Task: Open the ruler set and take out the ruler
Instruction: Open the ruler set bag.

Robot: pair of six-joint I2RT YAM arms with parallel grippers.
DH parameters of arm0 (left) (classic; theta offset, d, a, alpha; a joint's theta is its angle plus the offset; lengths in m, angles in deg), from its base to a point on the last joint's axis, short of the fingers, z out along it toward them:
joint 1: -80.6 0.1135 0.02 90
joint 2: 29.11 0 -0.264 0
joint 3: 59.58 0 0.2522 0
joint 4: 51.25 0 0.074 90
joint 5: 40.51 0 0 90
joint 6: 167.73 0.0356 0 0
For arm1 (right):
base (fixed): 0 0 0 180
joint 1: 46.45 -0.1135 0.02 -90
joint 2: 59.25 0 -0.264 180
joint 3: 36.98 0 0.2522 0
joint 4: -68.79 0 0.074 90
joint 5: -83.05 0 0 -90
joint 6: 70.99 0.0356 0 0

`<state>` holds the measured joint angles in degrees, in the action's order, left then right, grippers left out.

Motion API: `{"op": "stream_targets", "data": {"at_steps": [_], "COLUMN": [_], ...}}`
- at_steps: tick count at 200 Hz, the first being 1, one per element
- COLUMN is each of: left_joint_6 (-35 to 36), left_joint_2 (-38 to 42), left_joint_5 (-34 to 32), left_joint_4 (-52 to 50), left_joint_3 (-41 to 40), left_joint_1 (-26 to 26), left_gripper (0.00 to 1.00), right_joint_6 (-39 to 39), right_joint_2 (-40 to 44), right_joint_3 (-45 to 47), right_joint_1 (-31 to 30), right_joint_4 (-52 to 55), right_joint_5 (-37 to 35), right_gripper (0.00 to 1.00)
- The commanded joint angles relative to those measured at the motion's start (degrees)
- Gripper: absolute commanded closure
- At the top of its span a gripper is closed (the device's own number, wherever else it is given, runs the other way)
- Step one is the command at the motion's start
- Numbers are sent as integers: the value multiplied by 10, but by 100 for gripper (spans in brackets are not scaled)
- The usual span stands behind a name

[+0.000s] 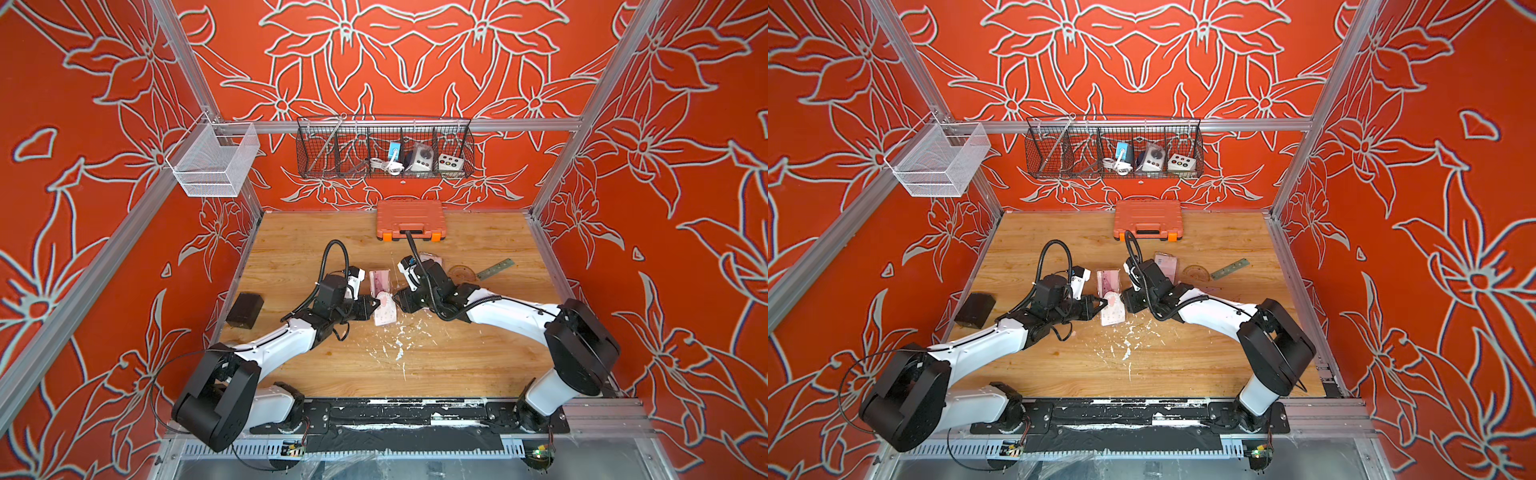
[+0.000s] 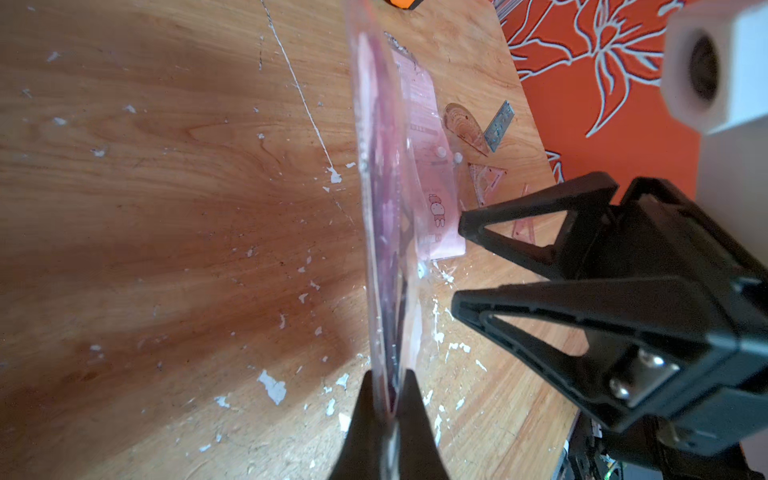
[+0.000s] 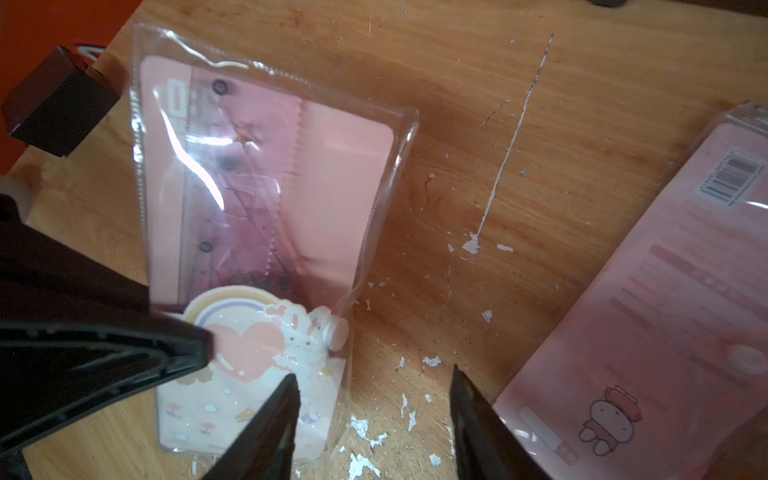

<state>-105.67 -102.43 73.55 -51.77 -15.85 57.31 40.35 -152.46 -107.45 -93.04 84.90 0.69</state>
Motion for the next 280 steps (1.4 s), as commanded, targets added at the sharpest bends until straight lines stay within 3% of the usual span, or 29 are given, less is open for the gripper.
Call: {"op": "stream_targets", "data": {"at_steps": [1,49,88,108,159,196,253,280], "left_joint_6": [11,14,18,23,28,15,22,16], "left_joint_2": [-9,-12,-6,0,11,46,75,79], "left_joint_5": [-2,-3,-15,-28,-63,-122,-153,-99], "left_joint_4": [9,14,15,11,11,27,20,31], "left_joint_3": [13,17,11,9,5,-23,-35,-31], "left_joint_1": [-5,-13,-16,-16,-18,-18,-18,4], "left_gripper": [100,100,100,100,100,100,100,100], "right_joint_6": [8,18,29,35,57,83,90,60], "right_joint_2": [-16,-63,-95,-103,-133,-154,-145,-111], "right_joint_3": [-27,-70,-97,-100,-121,-150,-136,-96], "right_joint_1": [-9,-13,-15,-15,-15,-15,3,13], "right_joint_4": [4,31,71,84,109,162,147,98], "right_joint_5": [-1,-38,-65,-73,-56,-85,-61,-26], "right_gripper": [42,48,72,76,75,100,100,100]}}
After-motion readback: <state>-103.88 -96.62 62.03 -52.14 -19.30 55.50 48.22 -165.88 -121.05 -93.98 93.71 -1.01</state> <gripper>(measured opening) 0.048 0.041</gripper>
